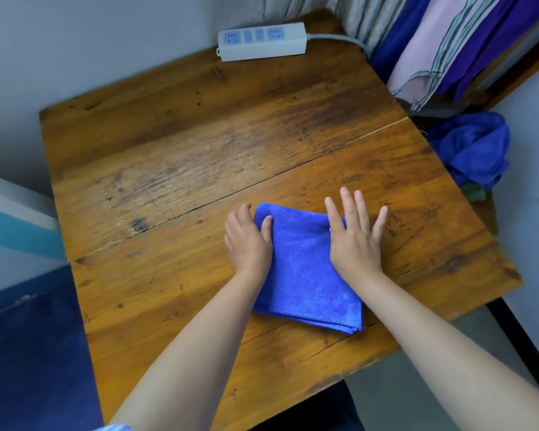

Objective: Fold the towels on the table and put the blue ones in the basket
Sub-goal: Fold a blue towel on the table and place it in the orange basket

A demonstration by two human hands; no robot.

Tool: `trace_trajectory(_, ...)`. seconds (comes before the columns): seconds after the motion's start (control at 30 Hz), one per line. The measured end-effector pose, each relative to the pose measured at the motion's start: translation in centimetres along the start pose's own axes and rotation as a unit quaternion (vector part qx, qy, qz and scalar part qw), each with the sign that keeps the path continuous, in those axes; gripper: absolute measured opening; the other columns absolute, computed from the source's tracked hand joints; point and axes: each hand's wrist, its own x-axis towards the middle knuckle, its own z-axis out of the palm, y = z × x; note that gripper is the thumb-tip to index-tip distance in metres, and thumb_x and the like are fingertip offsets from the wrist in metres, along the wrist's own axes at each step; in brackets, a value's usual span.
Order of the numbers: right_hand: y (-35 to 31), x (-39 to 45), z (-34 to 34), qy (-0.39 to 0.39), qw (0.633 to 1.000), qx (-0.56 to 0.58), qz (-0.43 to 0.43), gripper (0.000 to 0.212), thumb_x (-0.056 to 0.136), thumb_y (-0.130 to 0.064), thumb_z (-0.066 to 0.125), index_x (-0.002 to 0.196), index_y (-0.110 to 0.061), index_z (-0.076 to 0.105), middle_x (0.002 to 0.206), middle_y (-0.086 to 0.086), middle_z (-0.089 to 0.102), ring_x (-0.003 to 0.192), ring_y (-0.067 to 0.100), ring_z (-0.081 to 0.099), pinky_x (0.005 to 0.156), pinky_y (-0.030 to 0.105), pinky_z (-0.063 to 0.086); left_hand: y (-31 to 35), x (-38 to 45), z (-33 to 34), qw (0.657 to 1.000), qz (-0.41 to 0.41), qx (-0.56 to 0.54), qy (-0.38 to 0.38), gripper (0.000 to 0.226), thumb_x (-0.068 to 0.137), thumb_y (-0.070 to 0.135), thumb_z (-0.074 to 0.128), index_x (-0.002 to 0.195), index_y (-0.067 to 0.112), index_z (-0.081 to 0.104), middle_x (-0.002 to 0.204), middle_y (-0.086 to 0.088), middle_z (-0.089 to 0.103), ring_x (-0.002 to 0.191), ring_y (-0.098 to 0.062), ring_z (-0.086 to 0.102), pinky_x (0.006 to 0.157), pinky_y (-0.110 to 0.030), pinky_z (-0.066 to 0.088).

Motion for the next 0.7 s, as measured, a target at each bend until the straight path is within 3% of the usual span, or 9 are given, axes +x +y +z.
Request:
trace_trajectory(0.13, -2.0, 1.3, -1.0, 0.034, 0.987, 0.054, -0.151, 0.053, 0.067, 0.006, 0.067, 0.118, 0.006, 0.056, 0.126, 0.025, 0.056, 0.115, 0.048, 0.051, 0.088, 0.069, 0.034, -1.7, -2.3, -1.6, 0.999, 0.023, 0.041, -0.012, 0.049, 0.093, 0.02, 0.045, 0.139, 0.006, 0.033, 0.142, -0.012, 0.034, 0.132, -0.027, 0.029, 0.108, -0.036, 0.021)
trace_trajectory(0.23, -4.3, 2.7, -0.8, -0.007, 0.962, 0.093, -0.258, 0.045, 0.077, -0.001, 0.055, 0.122, 0.006, 0.053, 0.129, 0.023, 0.053, 0.119, 0.048, 0.046, 0.097, 0.06, 0.031, -3.9, -5.3, -2.5, 0.993, 0.049, 0.107, -0.025, 0.05, 0.09, 0.013, 0.049, 0.136, 0.0, 0.038, 0.142, -0.018, 0.037, 0.134, -0.031, 0.033, 0.108, -0.042, 0.027)
trace_trajectory(0.3, -5.4, 3.7, -0.2, -0.07, 0.943, 0.07, -0.319, 0.045, 0.087, -0.009, 0.047, 0.131, 0.001, 0.044, 0.14, 0.017, 0.043, 0.129, 0.045, 0.035, 0.107, 0.054, 0.023, -5.0, -7.0, -2.5, 0.985, 0.073, 0.158, -0.013, 0.047, 0.077, 0.009, 0.064, 0.12, -0.006, 0.055, 0.126, -0.024, 0.055, 0.117, -0.038, 0.054, 0.092, -0.047, 0.046)
trace_trajectory(0.37, -5.5, 4.5, 1.0, -0.136, 0.923, 0.006, -0.359, 0.048, 0.097, -0.02, 0.033, 0.143, -0.008, 0.024, 0.153, 0.007, 0.021, 0.142, 0.033, 0.014, 0.116, 0.043, 0.005, -5.8, -8.1, -2.2, 0.972, 0.084, 0.219, 0.001, 0.048, 0.062, 0.018, 0.079, 0.103, -0.004, 0.067, 0.109, -0.021, 0.067, 0.098, -0.034, 0.067, 0.071, -0.042, 0.055)
trace_trajectory(0.43, -5.0, 5.1, 1.9, -0.166, 0.911, -0.038, -0.376, 0.052, 0.099, -0.03, 0.027, 0.146, -0.014, 0.011, 0.156, 0.0, 0.007, 0.144, 0.024, 0.001, 0.116, 0.036, -0.005, -6.1, -8.6, -2.0, 0.959, 0.085, 0.271, -0.018, 0.055, 0.052, 0.034, 0.086, 0.096, 0.003, 0.072, 0.104, -0.013, 0.071, 0.092, -0.024, 0.07, 0.065, -0.032, 0.056)
trace_trajectory(0.5, -4.4, 5.6, 2.1, -0.171, 0.913, -0.048, -0.368, 0.053, 0.098, -0.034, 0.028, 0.146, -0.017, 0.011, 0.156, -0.003, 0.008, 0.144, 0.022, 0.0, 0.116, 0.037, -0.003, -5.9, -8.6, -1.8, 0.955, 0.068, 0.285, -0.051, 0.057, 0.05, 0.044, 0.085, 0.094, 0.009, 0.074, 0.104, -0.006, 0.072, 0.092, -0.016, 0.07, 0.065, -0.025, 0.054)
trace_trajectory(0.6, -4.0, 6.2, 1.8, -0.188, 0.917, -0.043, -0.349, 0.054, 0.098, -0.035, 0.03, 0.146, -0.02, 0.011, 0.156, -0.005, 0.007, 0.145, 0.02, 0.0, 0.116, 0.038, 0.0, -5.8, -8.8, -1.6, 0.956, 0.04, 0.287, -0.031, 0.057, 0.051, 0.051, 0.082, 0.094, 0.014, 0.075, 0.105, -0.001, 0.072, 0.093, -0.012, 0.069, 0.066, -0.023, 0.054)
trace_trajectory(0.7, -3.9, 6.7, 1.6, -0.203, 0.925, -0.022, -0.319, 0.053, 0.098, -0.032, 0.03, 0.146, -0.019, 0.012, 0.156, -0.004, 0.007, 0.144, 0.021, -0.004, 0.115, 0.04, -0.002, -5.4, -8.9, -1.9, 0.956, 0.009, 0.287, -0.063, 0.059, 0.063, 0.057, 0.072, 0.107, 0.017, 0.07, 0.116, 0.001, 0.067, 0.103, -0.008, 0.065, 0.072, -0.021, 0.051)
